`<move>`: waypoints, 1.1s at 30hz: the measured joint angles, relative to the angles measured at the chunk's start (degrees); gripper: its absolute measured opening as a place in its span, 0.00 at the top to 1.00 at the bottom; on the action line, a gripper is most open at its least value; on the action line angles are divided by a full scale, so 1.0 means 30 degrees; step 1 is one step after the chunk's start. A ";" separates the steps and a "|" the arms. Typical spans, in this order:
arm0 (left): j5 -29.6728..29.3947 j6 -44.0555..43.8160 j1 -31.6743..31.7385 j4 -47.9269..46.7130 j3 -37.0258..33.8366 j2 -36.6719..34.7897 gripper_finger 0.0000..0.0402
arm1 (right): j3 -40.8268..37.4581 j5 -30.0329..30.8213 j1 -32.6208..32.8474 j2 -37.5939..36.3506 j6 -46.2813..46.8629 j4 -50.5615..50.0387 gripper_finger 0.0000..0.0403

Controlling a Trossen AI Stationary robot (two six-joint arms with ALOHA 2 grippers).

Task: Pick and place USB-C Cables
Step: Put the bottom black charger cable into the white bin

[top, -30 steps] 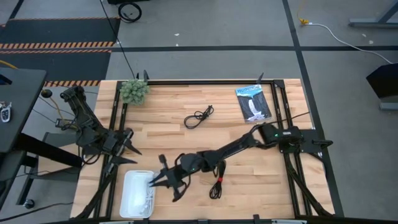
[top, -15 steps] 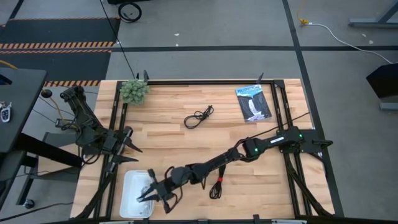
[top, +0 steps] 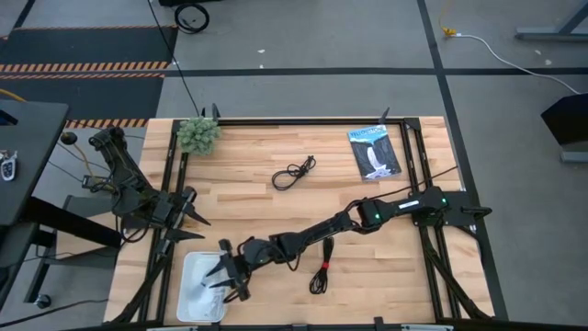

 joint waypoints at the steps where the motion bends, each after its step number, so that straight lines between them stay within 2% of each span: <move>1: 0.0000 0.0000 0.0000 0.0006 0.0000 -0.0004 0.57 | 0.0000 0.0016 0.0005 -0.0095 -0.0180 -0.0218 0.60; 4: 0.0000 0.0000 0.0000 0.0007 0.0000 -0.0004 0.57 | -0.0005 0.0681 0.0046 -0.0793 -0.0841 -0.1823 0.57; 15: 0.0007 -0.0029 0.0000 -0.0061 -0.0006 0.0003 0.57 | 0.0036 0.5725 -0.0132 -0.5093 -0.1693 -1.1604 0.57; 21: 0.0022 -0.1005 0.0000 -0.0330 -0.0007 0.0003 0.57 | 0.0029 1.0164 -0.0191 -0.6658 -0.1685 -1.7695 0.57; 25: 0.0035 -0.1711 0.0000 -0.0821 -0.0015 0.0003 0.57 | 0.0029 1.2781 -0.0403 -0.7193 -0.0178 -2.1825 0.57; 29: 0.0036 -0.2489 0.0000 -0.1235 -0.0015 0.0011 0.57 | 0.0000 1.2968 -0.0638 -0.7234 0.2267 -2.5055 0.57; 33: 0.0029 -0.2543 0.0000 -0.1323 -0.0015 0.0003 0.57 | 0.0000 1.0845 -0.0487 -0.7284 0.5028 -2.7752 0.57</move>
